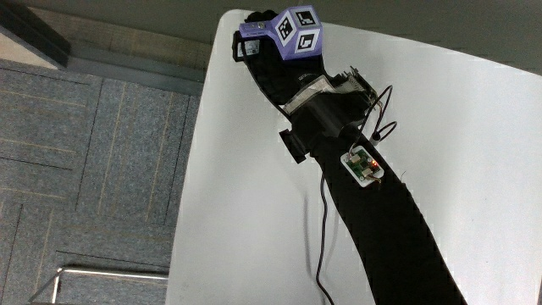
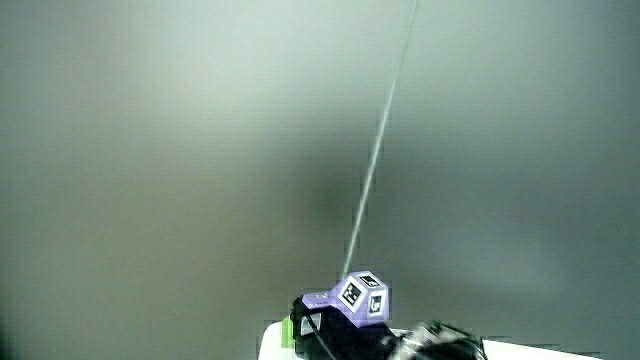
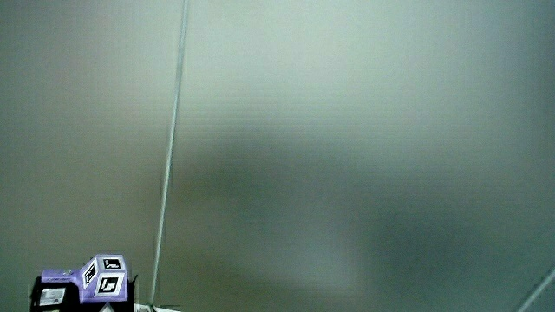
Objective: Place green brick
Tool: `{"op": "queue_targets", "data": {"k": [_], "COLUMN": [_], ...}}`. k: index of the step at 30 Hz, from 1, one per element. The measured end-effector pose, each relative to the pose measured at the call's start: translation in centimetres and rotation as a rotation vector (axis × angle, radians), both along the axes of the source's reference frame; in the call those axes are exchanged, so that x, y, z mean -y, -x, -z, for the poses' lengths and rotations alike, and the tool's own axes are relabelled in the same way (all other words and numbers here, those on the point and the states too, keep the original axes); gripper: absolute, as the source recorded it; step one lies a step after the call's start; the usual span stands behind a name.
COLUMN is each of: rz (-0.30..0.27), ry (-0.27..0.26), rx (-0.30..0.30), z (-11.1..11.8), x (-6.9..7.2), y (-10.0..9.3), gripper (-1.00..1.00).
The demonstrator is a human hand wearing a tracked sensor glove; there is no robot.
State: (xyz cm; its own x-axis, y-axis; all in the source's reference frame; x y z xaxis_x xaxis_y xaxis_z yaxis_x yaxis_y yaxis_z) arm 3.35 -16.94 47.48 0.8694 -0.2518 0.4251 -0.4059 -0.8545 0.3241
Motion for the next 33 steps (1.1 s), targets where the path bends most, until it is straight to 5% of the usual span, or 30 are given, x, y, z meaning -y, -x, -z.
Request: {"op": "queue_targets", "data": {"k": [6, 12, 18, 33], "rz": [0.018, 0.008, -0.001, 0.035], "ry": [0.053, 0.094, 0.068, 0.021], "rx": [0.025, -0.029, -0.020, 0.046], "z": [-0.3, -2.5, -2.4, -2.6], "x": [0.0, -0.2, -0.7, -2.0], "y": [-0.4, -0.6, -1.1, -2.1], "gripper": [-0.45, -0.73, -1.00, -1.00]}}
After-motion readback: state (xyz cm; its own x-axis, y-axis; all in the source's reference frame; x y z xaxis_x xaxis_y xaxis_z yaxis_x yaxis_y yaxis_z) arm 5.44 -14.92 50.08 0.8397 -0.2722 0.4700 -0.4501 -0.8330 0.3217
